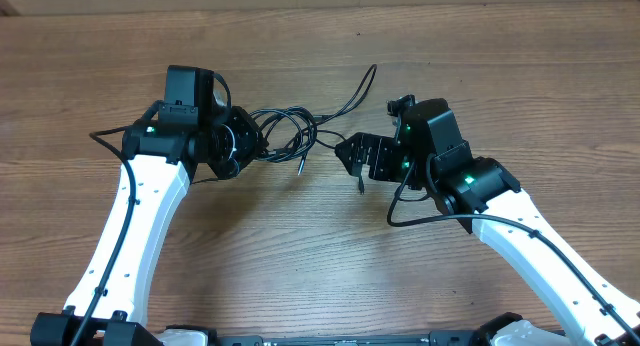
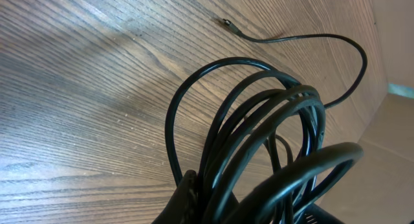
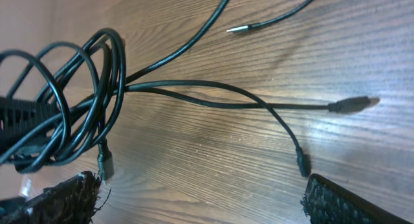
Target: Untangle cables
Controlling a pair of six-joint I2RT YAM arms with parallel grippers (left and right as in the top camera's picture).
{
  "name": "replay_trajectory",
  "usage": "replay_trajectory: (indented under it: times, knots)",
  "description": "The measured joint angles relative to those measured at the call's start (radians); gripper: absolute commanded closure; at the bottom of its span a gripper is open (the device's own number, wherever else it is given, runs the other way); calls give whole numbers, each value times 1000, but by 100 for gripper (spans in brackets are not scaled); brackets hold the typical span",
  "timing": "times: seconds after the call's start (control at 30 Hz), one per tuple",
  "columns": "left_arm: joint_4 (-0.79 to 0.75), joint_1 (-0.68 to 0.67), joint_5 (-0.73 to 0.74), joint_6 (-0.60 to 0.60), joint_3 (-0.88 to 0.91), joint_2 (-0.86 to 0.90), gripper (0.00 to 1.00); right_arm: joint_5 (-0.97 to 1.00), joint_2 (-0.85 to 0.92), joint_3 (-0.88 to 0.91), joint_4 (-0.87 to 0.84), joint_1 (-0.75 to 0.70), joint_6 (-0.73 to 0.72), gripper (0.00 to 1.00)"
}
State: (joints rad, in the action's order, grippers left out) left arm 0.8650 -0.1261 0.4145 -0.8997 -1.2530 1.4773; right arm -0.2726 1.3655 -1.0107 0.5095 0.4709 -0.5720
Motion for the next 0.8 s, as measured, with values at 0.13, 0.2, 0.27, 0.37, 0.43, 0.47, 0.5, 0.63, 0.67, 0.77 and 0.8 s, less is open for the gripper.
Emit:
replay_trajectory:
  times: [0.13, 0.2, 0.27, 0.37, 0.43, 0.47, 0.5, 0.63, 0.67, 0.77, 0.8]
  knots:
    - [0, 0, 0, -18, 0, 0, 96, 0, 0, 0, 0, 0, -68, 0]
    - [0, 0, 0, -21, 0, 0, 96, 0, 0, 0, 0, 0, -83, 0]
    - [0, 0, 0, -22, 0, 0, 96, 0, 0, 0, 0, 0, -90, 0]
    - [0, 0, 0, -21, 0, 0, 96, 0, 0, 0, -1, 0, -102, 0]
    - [-2, 0, 0, 1, 0, 0, 96, -2, 0, 0, -5, 0, -107, 0]
    - [-7, 0, 0, 28, 0, 0, 96, -9, 0, 0, -11, 0, -108, 0]
    - [-19, 0, 0, 68, 0, 0, 96, -15, 0, 0, -19, 0, -108, 0]
    - [-60, 0, 13, 292, 1, 0, 96, -57, 1, 0, -58, 0, -95, 0]
    - [-63, 0, 26, 363, 1, 0, 96, -69, 1, 0, -69, 0, -79, 0]
    - [-63, 0, 86, 546, 1, 0, 96, -103, 1, 0, -101, 0, -6, 0]
    - [-63, 0, 103, 585, 1, 0, 96, -114, 1, 0, -109, 0, 13, 0]
